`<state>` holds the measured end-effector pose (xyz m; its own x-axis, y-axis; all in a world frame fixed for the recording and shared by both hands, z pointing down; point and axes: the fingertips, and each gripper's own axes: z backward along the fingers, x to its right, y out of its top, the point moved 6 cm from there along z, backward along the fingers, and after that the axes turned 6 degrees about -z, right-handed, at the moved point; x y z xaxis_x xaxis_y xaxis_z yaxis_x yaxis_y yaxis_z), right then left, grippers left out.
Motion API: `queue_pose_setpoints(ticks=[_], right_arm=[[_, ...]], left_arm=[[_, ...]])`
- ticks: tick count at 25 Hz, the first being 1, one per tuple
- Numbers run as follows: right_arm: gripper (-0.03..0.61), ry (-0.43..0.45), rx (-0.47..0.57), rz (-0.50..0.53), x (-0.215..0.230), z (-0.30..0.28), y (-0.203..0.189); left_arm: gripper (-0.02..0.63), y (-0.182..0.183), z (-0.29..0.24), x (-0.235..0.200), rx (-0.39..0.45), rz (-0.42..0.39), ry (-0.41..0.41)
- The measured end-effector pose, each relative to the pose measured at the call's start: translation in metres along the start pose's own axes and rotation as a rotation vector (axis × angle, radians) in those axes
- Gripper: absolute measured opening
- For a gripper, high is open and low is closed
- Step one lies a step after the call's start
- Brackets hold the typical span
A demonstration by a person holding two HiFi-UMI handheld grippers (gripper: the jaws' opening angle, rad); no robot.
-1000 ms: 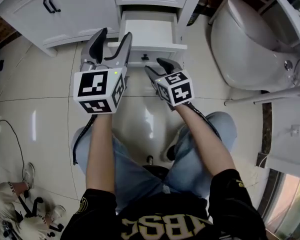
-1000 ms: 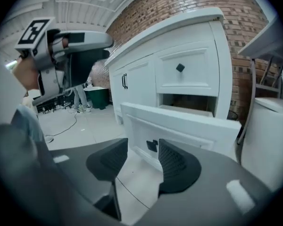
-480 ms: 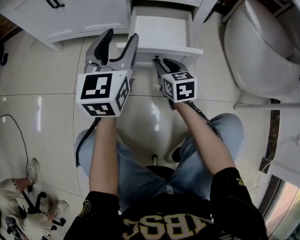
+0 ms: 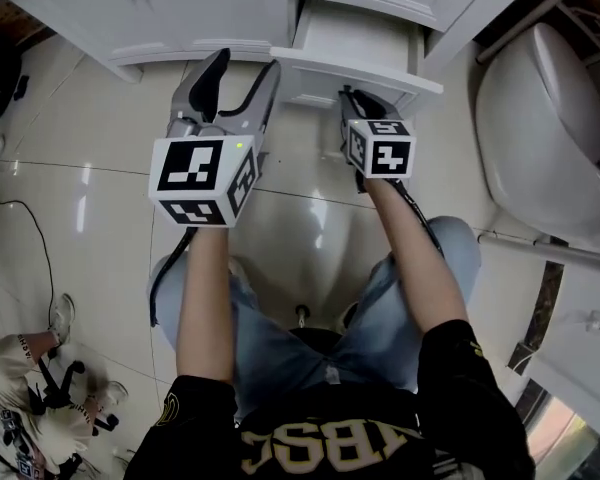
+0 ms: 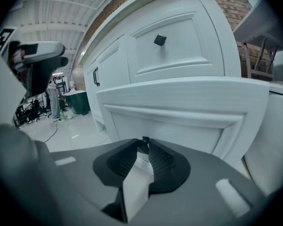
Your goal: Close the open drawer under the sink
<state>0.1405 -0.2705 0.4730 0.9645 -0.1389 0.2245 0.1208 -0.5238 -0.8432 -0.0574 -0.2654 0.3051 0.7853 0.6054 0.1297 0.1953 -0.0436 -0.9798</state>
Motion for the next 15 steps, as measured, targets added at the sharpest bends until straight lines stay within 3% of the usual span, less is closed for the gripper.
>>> queue_pose_setpoints(ticks=[7, 12, 15], right_arm=[[0.074, -0.06, 0.103, -0.11, 0.037, -0.048, 0.033], [0.078, -0.003, 0.137, -0.172, 0.062, -0.076, 0.051], [0.08, 0.001, 0.164, -0.149, 0.072, -0.086, 0.056]], left_arm=[[0.252, -0.013, -0.008, -0.023, -0.047, 0.018, 0.028], [0.251, -0.025, -0.018, -0.019, -0.062, 0.074, 0.007], [0.252, -0.027, -0.024, -0.009, -0.068, 0.075, -0.029]])
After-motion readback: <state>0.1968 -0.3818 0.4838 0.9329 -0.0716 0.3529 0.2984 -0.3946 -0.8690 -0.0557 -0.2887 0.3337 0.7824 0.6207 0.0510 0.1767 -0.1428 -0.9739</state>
